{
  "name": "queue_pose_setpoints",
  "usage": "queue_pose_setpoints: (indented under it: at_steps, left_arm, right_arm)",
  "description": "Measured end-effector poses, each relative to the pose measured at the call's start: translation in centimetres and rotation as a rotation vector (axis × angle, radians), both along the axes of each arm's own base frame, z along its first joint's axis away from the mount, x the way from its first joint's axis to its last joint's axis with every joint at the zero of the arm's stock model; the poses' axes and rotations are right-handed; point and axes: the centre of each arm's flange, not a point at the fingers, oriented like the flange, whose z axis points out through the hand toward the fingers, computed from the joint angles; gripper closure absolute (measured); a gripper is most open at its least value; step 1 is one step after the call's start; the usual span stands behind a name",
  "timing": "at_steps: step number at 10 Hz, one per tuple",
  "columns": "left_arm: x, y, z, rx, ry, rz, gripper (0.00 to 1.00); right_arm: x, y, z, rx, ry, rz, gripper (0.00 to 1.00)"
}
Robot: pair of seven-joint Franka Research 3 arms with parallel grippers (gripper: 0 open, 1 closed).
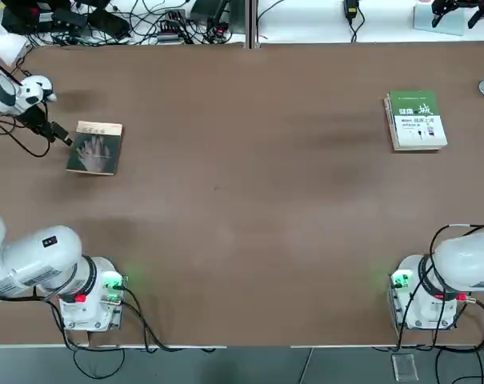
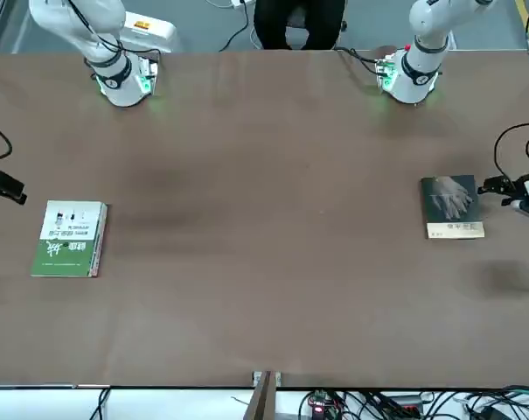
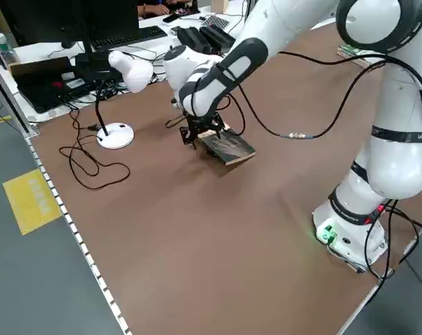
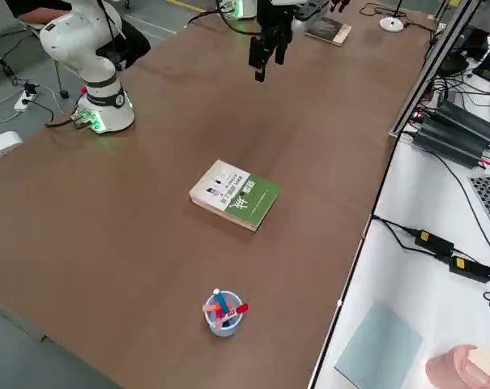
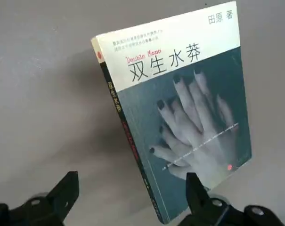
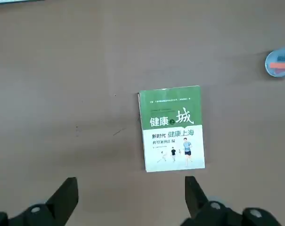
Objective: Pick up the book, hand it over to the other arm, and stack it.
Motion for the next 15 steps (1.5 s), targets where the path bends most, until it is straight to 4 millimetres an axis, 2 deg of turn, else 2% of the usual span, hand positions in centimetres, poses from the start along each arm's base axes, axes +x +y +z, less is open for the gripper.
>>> queue_pose_setpoints:
  at_steps: [5, 8, 11, 15]
  left_arm:
    - [0.0, 0.3, -1.6, -0.059, -0.014, 0.005, 0.00]
    - [0.1, 1.4, -2.5, -0.091, -0.033, 0.009, 0.00]
    - [0.8, 2.7, -3.2, -0.110, -0.059, -0.013, 0.00]
    - [1.9, 2.9, -3.1, -0.108, -0.076, -0.019, 0.00]
  right_arm:
    - [-0.1, 0.0, 0.0, 0.000, 0.005, 0.000, 0.00]
    - [-0.1, 0.0, -0.1, 0.000, 0.006, 0.000, 0.00]
    - [-0.1, 0.0, -0.1, 0.000, 0.007, -0.001, 0.00]
    - [-0.1, 0.0, -0.1, 0.000, 0.007, -0.001, 0.00]
